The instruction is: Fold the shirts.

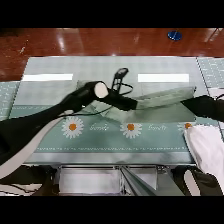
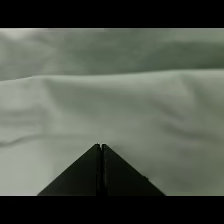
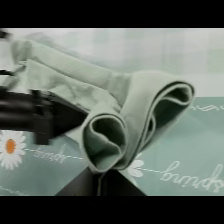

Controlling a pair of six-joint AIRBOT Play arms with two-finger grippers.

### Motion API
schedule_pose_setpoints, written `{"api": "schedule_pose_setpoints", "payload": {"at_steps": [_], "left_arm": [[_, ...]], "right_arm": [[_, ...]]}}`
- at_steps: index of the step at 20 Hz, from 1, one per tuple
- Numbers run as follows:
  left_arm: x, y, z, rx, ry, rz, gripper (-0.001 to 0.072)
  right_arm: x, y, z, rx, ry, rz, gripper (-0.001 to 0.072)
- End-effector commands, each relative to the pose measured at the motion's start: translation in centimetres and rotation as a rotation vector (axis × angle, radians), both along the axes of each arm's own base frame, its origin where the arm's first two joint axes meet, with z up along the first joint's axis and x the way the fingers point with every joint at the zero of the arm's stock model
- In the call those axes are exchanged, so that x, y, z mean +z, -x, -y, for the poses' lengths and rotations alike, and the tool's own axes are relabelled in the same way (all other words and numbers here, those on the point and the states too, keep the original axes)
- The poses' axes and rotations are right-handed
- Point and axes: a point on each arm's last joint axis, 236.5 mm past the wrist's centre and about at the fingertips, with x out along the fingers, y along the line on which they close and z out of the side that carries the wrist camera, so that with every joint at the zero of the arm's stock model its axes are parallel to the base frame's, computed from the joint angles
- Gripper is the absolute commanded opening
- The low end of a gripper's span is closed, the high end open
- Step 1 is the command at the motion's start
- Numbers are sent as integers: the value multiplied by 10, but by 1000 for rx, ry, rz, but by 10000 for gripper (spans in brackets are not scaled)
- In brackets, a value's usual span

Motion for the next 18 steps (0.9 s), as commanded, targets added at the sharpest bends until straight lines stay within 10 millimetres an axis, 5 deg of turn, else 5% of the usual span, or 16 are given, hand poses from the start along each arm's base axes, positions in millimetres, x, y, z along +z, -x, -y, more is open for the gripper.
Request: {"api": "schedule_pose_setpoints", "payload": {"at_steps": [1, 5, 7, 9, 11, 14, 16, 18], "left_arm": [[-15, 47, 66, -57, 74, -131, 18], [-20, 87, 87, -117, 85, -219, 18], [-13, 70, 77, -92, 94, -225, 19], [2, 27, 47, -20, 113, -223, 19], [32, -14, 0, 6, 134, -192, 18], [92, -59, -103, 64, 103, -53, 18], [130, -77, -185, 183, 33, 82, 18], [168, -72, -258, 313, -30, 219, 18]], "right_arm": [[19, 23, -19, 28, -58, 35, 30], [23, 21, -22, 30, -74, 52, 31], [24, 21, -22, 31, -76, 52, 31], [26, 21, -26, 48, -90, 57, 31], [29, 22, -39, 114, -127, 58, 31], [26, 5, -60, 172, -181, 42, 31], [23, -17, -84, 198, -232, 46, 31], [15, -44, -118, 220, -281, 39, 31]]}}
